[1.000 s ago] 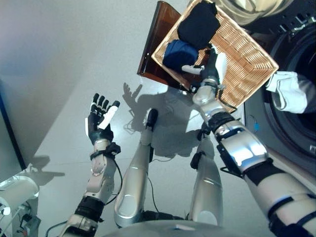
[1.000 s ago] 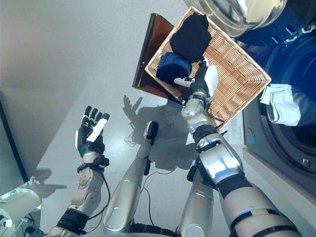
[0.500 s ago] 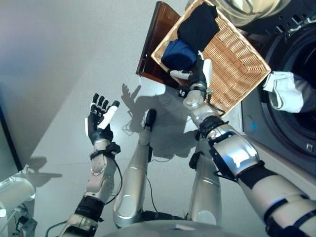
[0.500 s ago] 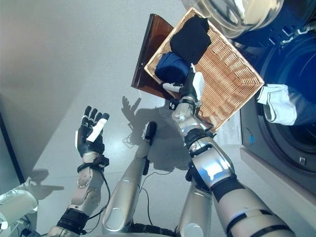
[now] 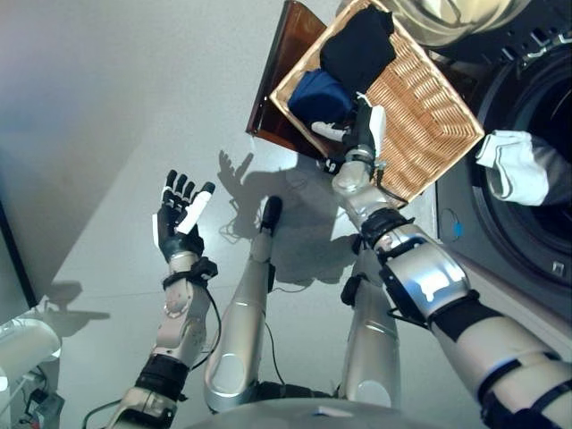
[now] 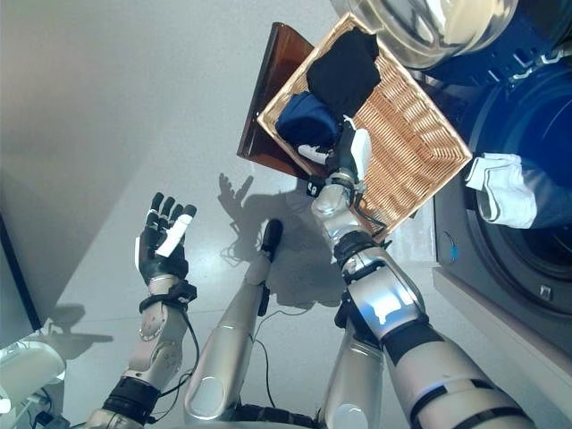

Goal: Pick up the clothes and place them into the washing machine

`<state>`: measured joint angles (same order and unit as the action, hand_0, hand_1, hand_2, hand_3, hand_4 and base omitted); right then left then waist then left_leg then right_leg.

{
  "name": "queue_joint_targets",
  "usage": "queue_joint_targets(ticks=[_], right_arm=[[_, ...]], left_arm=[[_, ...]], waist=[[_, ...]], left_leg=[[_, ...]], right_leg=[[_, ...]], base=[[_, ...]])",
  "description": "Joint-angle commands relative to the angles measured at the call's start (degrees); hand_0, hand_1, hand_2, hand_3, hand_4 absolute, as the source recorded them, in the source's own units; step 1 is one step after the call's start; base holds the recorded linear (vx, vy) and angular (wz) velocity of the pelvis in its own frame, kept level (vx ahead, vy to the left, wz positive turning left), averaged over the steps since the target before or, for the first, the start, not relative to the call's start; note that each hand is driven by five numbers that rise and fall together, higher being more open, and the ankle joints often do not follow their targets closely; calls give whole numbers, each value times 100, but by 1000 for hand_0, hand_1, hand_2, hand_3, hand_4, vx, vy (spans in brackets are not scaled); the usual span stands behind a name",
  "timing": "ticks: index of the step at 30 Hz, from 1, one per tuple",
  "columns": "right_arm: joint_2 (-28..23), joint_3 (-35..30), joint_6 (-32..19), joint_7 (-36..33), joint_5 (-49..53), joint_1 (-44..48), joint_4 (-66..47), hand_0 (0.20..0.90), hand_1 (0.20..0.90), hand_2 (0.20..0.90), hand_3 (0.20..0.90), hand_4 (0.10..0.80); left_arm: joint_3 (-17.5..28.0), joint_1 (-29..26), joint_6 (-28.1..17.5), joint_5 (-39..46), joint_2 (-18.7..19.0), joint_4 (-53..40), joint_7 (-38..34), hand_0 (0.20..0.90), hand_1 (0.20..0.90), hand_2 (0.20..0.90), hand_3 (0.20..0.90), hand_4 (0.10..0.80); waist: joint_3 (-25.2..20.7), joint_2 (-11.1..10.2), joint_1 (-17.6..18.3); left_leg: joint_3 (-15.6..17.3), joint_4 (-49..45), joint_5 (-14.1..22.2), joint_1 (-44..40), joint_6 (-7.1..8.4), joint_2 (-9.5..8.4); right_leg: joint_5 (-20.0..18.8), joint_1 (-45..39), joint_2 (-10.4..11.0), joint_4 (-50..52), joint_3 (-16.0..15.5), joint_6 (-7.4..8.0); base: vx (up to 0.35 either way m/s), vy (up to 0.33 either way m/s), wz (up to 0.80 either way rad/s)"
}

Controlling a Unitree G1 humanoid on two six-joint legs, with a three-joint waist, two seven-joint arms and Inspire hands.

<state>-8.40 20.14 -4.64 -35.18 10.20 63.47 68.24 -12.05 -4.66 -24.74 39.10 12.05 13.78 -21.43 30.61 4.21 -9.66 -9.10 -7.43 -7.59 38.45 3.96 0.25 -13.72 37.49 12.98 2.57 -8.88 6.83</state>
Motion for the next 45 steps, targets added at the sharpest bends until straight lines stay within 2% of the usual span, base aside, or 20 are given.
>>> queue_joint_targets(ticks=[1,23,28,39,45], right_arm=[[327,107,-448,-38,-3,379,-472,200,200,200,200,300],[-51,-121,-385,-247,-62,545,-148,200,200,200,200,300],[-224,-160,-427,-403,-214,344,-557,200,200,200,200,300],[-985,-633,-394,-962,-1034,-851,-2350,200,200,200,200,300],[-1071,-850,-384,-1011,-1323,-1478,-3043,200,200,200,200,300]], left_arm=[[233,258,-298,-168,409,-619,-105,900,900,900,900,800],[89,237,-308,-159,388,-593,-54,900,900,900,900,800],[123,230,-304,-159,339,-528,-66,900,900,900,900,800],[253,236,-298,-131,181,-346,-79,900,900,900,900,800],[308,310,-313,-82,119,-336,-35,900,900,900,900,800]], waist=[[-81,83,-274],[-81,149,-214],[-81,101,-130],[-81,-4,167],[-81,-39,282]], left_leg=[[136,604,-160,-9,115,11],[221,549,-139,-65,103,20],[257,509,-107,-146,96,27],[360,441,0,-514,62,46],[431,381,68,-738,51,43]], right_leg=[[1126,-114,281,825,244,203],[1116,-137,259,859,334,195],[1107,-192,253,852,364,204],[1107,-527,246,822,424,223],[1109,-763,240,782,474,228]], base=[[0,0,0],[-1,1,1],[0,0,0],[2,-1,-4],[10,-5,-11]])
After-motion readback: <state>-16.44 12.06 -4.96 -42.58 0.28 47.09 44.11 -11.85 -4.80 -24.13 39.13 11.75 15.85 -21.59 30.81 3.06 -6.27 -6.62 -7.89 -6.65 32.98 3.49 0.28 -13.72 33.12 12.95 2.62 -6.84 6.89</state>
